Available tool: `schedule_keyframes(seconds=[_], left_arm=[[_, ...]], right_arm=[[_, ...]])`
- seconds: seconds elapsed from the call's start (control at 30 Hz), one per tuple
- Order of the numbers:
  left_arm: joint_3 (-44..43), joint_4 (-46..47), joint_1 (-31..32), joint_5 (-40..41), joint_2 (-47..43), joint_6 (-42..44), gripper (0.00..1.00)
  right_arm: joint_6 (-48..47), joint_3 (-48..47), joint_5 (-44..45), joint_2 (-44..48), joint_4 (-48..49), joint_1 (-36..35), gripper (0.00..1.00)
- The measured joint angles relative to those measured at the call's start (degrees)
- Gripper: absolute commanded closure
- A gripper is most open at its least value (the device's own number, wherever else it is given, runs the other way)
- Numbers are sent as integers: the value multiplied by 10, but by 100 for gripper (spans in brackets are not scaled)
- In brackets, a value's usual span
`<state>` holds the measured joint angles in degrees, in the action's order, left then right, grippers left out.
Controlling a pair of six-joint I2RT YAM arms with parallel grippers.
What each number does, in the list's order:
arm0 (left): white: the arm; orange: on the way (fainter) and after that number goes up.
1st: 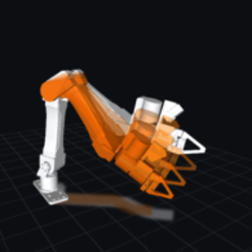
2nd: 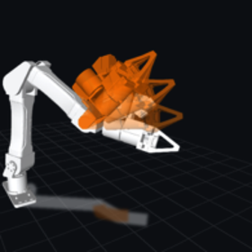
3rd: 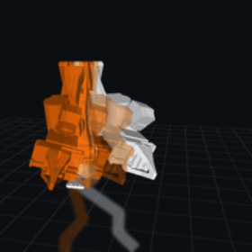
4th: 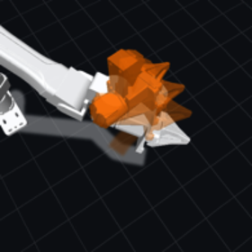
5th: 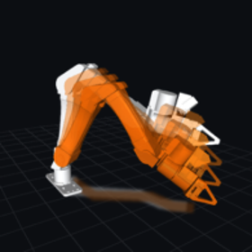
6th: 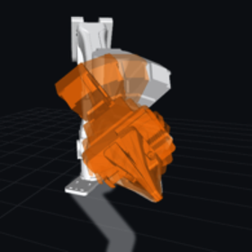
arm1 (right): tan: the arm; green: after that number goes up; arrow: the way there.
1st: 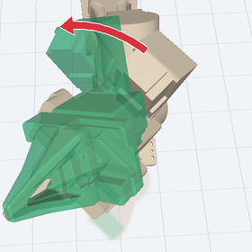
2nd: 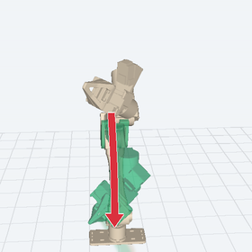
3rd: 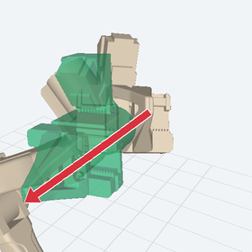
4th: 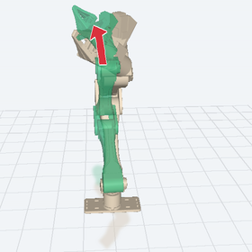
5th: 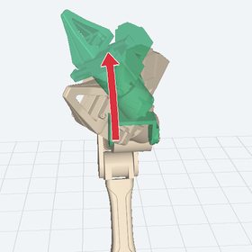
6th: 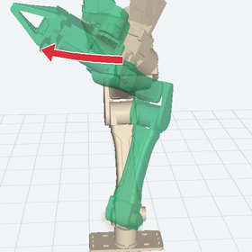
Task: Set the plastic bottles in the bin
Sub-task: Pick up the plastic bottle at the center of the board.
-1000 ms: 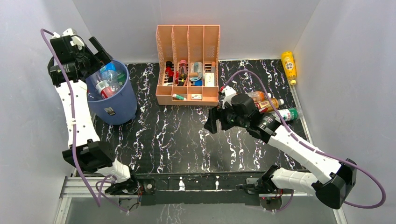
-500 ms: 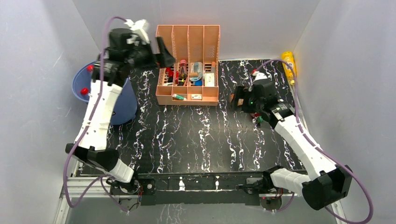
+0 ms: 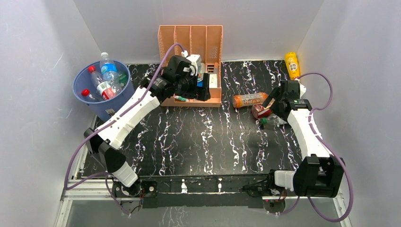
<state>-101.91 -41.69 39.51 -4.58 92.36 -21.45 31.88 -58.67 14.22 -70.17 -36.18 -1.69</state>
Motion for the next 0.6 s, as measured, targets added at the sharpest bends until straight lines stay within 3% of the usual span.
schedule_keyframes(seconds=[0.3,0.6], left_arm=[[87,33,-1,20,-7,0,2],[145,63,-1,19,-44,0,2]], right_arm=[[42,-6,-68,-61,73,12,2],[59,-134,-62,-223,106,12,2]])
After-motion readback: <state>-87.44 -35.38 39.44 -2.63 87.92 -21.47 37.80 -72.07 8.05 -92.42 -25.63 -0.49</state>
